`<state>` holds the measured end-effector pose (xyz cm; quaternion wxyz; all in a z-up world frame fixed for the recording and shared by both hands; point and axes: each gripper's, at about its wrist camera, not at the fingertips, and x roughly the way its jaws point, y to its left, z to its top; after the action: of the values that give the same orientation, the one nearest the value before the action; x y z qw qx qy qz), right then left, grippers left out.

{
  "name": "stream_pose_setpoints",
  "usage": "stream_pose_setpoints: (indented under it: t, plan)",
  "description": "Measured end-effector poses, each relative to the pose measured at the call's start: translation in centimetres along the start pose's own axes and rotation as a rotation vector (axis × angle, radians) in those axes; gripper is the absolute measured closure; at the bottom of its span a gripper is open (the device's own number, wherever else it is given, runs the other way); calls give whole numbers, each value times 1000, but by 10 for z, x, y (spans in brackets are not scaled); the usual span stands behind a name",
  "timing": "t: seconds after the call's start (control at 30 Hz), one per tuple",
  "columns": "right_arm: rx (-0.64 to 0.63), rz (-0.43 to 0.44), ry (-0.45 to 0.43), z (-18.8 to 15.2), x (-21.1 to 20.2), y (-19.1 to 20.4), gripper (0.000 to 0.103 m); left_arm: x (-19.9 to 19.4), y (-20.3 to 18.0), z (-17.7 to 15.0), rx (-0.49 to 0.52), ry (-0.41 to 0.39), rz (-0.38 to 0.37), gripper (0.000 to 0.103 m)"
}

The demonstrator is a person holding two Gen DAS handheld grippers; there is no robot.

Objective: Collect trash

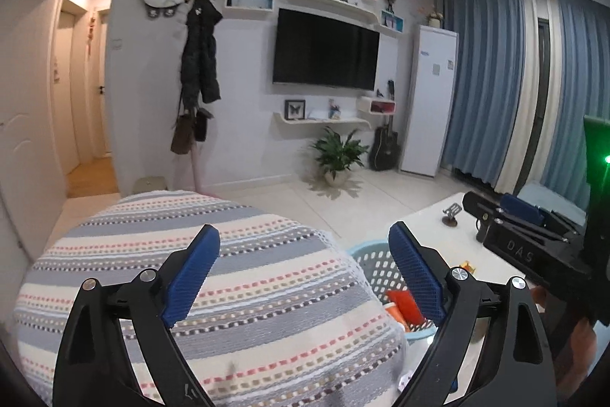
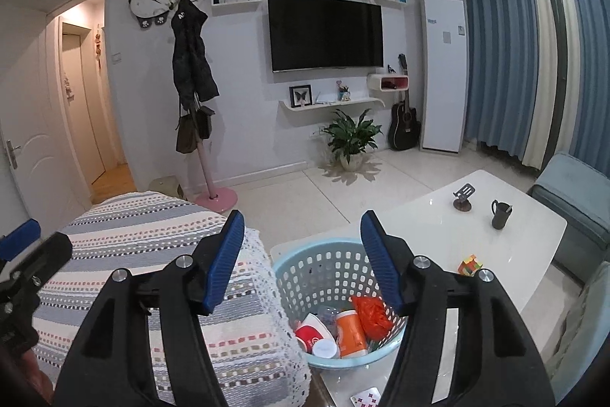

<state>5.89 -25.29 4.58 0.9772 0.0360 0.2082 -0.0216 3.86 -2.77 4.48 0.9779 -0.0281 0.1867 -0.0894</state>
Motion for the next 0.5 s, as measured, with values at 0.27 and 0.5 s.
stream_pose_setpoints:
  t: [0.27, 0.5]
  plan:
    - [-12, -21, 23, -18, -4, 6, 41, -19, 2, -11, 4, -25, 24, 10]
    - [-40, -86, 11, -28, -8, 16, 41, -22, 11, -20, -12, -9, 27, 8]
